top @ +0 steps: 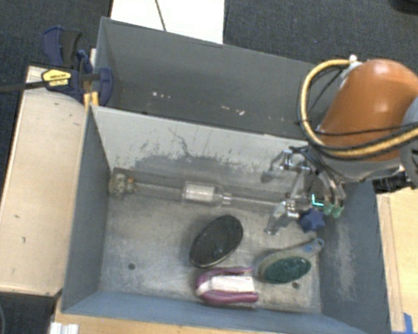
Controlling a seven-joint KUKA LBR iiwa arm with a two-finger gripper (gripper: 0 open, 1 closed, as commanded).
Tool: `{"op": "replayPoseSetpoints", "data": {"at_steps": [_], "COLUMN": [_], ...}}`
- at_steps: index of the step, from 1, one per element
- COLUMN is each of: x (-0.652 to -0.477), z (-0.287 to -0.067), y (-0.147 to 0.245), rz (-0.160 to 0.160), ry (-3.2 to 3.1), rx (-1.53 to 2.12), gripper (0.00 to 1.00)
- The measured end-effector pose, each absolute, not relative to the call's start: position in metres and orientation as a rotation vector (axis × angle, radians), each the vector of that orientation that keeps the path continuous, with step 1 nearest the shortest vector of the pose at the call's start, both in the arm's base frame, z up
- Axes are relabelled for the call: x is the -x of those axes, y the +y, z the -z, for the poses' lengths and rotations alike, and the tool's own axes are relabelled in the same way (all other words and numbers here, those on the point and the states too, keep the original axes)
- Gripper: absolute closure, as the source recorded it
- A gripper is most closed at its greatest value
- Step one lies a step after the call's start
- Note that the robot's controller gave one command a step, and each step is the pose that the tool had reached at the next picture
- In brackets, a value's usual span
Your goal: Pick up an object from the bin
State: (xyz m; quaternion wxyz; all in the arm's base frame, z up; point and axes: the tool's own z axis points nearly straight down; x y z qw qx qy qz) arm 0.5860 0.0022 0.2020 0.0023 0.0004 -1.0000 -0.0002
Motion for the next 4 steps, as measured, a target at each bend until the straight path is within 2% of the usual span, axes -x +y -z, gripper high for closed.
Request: {"op": "replayPoseSetpoints", "data": {"at_steps": [1,2,3,4], "x": [-0.584,-0.592,-0.573,-0.575], "z": [-0.083,-0.073,-0.071,-0.072], "y": [0.033,0.14,0.205,0.202], "rz": [0.0,0.002,0.005,0.001], "ry": [-3.142,-3.09,-3.003,-3.009], "rx": [-0.153,-0.603,-0.943,-0.934], "gripper": [0.0,0.0,0.0,1.0]}}
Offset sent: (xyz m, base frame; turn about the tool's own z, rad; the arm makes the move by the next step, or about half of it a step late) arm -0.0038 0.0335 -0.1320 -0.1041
